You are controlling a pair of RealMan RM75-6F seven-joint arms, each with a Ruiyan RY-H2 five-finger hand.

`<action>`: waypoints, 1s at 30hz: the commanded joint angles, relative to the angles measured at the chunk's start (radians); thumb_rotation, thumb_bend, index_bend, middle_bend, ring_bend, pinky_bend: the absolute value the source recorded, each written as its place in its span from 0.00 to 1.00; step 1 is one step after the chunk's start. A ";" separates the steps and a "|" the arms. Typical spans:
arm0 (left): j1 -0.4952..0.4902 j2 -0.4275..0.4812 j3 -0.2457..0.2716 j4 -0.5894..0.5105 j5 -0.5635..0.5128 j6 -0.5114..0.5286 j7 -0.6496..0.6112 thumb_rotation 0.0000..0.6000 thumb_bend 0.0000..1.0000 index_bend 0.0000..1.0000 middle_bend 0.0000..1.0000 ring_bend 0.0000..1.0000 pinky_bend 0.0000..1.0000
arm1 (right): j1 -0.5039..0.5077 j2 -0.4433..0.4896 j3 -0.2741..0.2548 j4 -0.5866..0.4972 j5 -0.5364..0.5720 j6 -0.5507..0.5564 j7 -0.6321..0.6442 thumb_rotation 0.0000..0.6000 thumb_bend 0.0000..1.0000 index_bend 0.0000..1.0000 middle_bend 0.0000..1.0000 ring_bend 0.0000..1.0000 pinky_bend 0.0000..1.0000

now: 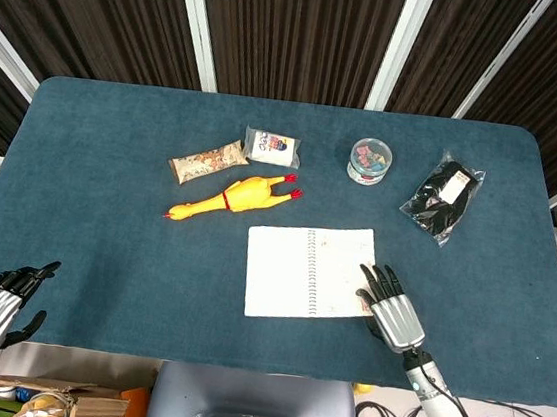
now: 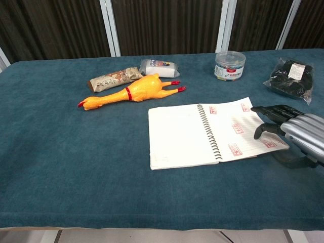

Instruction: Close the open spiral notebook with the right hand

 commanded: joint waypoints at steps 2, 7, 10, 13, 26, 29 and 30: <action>0.001 0.001 0.001 0.000 0.000 0.001 -0.001 1.00 0.43 0.13 0.29 0.24 0.35 | 0.000 0.000 -0.002 -0.001 0.000 -0.005 0.006 1.00 0.50 0.35 0.01 0.00 0.06; 0.004 0.001 0.001 0.001 0.000 0.004 -0.003 1.00 0.43 0.13 0.29 0.24 0.35 | 0.000 -0.003 -0.001 0.005 -0.002 -0.003 0.005 1.00 0.50 0.35 0.01 0.00 0.06; 0.005 0.002 0.001 0.001 0.000 0.006 -0.004 1.00 0.43 0.13 0.29 0.25 0.35 | 0.002 -0.010 0.004 0.017 -0.003 0.007 -0.002 1.00 0.50 0.35 0.01 0.00 0.06; 0.006 0.002 0.001 0.001 -0.001 0.005 -0.003 1.00 0.43 0.13 0.29 0.24 0.35 | 0.007 -0.028 0.016 0.043 -0.004 0.027 -0.022 1.00 0.50 0.35 0.02 0.00 0.06; 0.011 0.007 0.001 0.005 0.000 0.016 -0.019 1.00 0.42 0.13 0.29 0.25 0.35 | 0.061 -0.091 0.065 0.089 0.002 0.056 -0.091 1.00 0.44 0.27 0.02 0.00 0.06; 0.012 0.008 0.001 0.006 0.001 0.017 -0.023 1.00 0.43 0.13 0.29 0.25 0.35 | 0.076 -0.090 0.070 0.064 -0.002 0.062 -0.112 1.00 0.42 0.26 0.02 0.00 0.06; 0.012 0.008 0.001 0.007 0.001 0.018 -0.024 1.00 0.43 0.13 0.29 0.25 0.35 | 0.079 -0.089 0.072 0.055 -0.003 0.064 -0.119 1.00 0.42 0.26 0.02 0.00 0.06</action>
